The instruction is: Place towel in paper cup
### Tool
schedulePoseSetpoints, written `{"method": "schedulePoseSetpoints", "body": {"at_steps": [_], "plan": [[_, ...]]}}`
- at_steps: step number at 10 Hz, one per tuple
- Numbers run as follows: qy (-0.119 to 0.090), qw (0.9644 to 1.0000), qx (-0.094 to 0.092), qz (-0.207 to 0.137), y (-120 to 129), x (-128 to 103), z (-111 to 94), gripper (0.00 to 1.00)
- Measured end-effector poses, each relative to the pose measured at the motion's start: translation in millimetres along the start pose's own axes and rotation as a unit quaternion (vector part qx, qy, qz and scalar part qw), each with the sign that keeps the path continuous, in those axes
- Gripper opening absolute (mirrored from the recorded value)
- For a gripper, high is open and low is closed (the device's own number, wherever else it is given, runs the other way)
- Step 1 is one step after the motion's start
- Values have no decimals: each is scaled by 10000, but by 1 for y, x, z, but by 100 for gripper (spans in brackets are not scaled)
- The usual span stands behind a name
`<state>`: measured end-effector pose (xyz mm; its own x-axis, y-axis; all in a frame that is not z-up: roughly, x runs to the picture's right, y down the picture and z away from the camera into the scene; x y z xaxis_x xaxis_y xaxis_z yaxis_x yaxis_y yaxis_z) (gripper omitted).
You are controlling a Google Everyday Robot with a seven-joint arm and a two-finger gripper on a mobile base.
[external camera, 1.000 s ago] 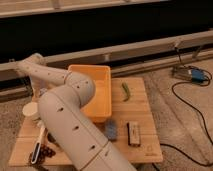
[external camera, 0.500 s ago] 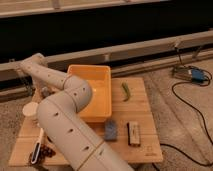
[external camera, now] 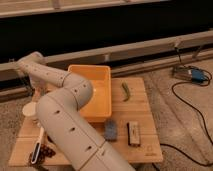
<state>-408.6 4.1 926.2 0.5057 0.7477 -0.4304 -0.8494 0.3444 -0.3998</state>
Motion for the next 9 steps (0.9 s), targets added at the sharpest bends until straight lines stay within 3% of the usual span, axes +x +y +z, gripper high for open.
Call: {"method": "schedulePoseSetpoints", "body": {"at_steps": [3,5,9], "plan": [[-375,9993,-27,-82,8,3,-46,0],[-543,9984,-99,-110,15,8,-64,0],[-912,9948,-305,-329,54,31,-109,0]]}}
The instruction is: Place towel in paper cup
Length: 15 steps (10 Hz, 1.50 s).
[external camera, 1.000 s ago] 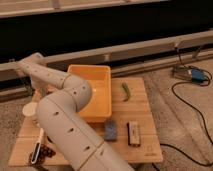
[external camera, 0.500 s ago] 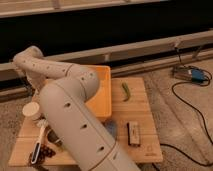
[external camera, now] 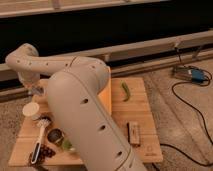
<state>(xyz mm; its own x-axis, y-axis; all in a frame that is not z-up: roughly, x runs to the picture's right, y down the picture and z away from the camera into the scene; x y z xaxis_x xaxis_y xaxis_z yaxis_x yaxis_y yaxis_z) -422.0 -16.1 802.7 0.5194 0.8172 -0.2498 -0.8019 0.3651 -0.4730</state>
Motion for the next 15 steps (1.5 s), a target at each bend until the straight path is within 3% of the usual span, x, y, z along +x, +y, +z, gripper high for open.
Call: {"method": "schedulePoseSetpoints", "body": {"at_steps": [3,5,9,12,13,15], "plan": [[-46,9999,-102,-98,23,11,-21,0],[191,9996,-211,-51,43,28,-28,0],[692,9964,-486,97,58,62,-31,0],[855,9939,-688,58,64,76,-32,0],[917,9925,-804,-39,73,79,-29,3],[1056,9899,-932,-130,78,83,-20,23]]}}
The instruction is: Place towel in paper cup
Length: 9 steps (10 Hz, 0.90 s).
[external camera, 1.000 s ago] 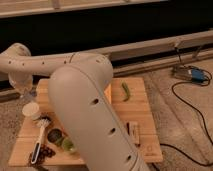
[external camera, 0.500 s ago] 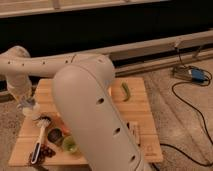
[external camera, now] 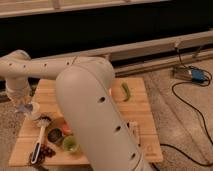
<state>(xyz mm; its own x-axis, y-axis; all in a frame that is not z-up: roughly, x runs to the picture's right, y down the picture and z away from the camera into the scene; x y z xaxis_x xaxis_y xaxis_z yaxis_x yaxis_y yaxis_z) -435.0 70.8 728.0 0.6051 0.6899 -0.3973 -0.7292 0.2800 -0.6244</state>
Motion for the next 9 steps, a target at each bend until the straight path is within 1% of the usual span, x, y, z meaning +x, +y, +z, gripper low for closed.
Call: {"method": "schedulePoseSetpoints", "body": {"at_steps": [1,2,3,4,6,7,9], "plan": [[31,10000,-21,0,-2,-1,2,31],[78,10000,-31,17,-4,0,6,43],[108,9999,-21,35,-6,0,8,52],[147,9999,9,81,-9,1,10,62],[186,9995,107,244,-21,2,8,78],[219,9992,144,317,-26,4,8,80],[264,9987,162,407,-31,6,8,80]]}}
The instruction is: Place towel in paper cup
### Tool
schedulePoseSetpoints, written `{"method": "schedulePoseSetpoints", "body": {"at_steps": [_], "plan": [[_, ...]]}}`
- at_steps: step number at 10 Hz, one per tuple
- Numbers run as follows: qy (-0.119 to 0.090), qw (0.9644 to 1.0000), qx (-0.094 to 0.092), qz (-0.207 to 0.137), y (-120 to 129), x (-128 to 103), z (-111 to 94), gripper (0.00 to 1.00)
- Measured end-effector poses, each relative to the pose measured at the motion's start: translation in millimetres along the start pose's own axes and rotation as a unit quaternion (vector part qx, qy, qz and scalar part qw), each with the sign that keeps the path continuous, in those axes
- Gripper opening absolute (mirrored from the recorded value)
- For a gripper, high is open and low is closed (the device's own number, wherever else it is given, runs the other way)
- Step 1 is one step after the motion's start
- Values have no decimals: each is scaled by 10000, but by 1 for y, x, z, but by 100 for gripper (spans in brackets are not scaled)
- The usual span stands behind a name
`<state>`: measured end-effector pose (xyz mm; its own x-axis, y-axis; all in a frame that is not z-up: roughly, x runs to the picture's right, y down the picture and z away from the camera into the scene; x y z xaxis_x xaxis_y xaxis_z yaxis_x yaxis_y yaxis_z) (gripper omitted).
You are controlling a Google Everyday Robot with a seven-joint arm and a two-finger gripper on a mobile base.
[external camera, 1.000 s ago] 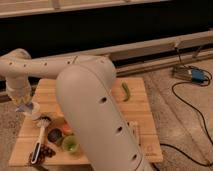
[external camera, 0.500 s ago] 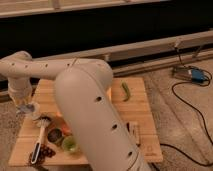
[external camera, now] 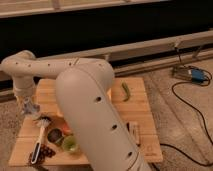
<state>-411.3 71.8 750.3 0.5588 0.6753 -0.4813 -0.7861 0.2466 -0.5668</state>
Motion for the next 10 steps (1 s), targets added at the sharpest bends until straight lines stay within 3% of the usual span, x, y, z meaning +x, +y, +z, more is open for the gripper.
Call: {"method": "schedulePoseSetpoints", "body": {"at_steps": [4,7,10], "plan": [[-67,9999,-126,5,-1,-1,-1,80],[-359,9992,-149,-6,-3,-12,-33,80],[-373,9992,-134,20,-10,-14,-38,80]]}}
